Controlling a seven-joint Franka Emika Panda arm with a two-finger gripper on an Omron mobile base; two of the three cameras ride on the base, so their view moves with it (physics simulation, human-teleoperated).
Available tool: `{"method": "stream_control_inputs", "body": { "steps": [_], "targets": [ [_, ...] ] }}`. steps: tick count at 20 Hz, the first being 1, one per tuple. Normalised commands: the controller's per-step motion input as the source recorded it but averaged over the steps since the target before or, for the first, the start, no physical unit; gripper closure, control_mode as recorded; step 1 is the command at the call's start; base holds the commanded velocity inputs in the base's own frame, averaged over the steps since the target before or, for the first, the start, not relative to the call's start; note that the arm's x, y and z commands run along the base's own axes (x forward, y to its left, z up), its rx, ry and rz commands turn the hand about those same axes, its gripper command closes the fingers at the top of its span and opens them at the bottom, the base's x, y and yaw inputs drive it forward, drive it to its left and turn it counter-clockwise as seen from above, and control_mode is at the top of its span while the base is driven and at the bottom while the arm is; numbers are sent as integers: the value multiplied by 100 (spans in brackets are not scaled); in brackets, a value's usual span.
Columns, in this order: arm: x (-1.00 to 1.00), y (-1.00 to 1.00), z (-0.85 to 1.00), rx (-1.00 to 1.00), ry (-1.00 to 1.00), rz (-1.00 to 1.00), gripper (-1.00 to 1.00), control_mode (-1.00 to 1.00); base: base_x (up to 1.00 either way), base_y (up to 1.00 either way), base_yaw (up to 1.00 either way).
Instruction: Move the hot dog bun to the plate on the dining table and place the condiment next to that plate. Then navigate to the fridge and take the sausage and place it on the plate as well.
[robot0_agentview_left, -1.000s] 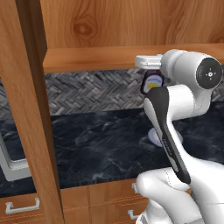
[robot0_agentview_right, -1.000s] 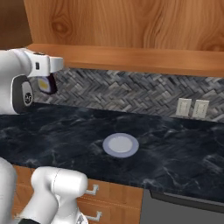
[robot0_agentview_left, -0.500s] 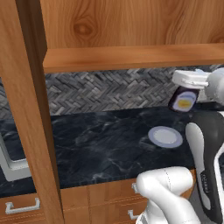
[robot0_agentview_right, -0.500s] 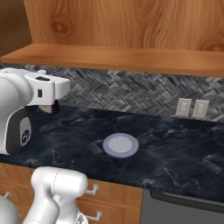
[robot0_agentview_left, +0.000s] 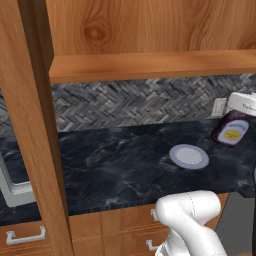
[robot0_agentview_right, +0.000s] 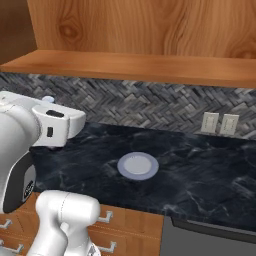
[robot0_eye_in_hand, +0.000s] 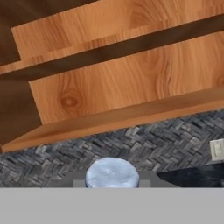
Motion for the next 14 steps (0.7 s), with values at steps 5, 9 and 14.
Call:
{"method": "stream_control_inputs", "body": {
  "steps": [5, 9, 14],
  "targets": [
    [0, 0, -2, 0, 0, 1, 100, 100, -8, 26, -14],
    [0, 0, 0, 0, 0, 0, 100, 100, -10, 49, -67],
    [0, 0, 0, 0, 0, 0, 100, 100, -37, 24, -80]
  ]
}}
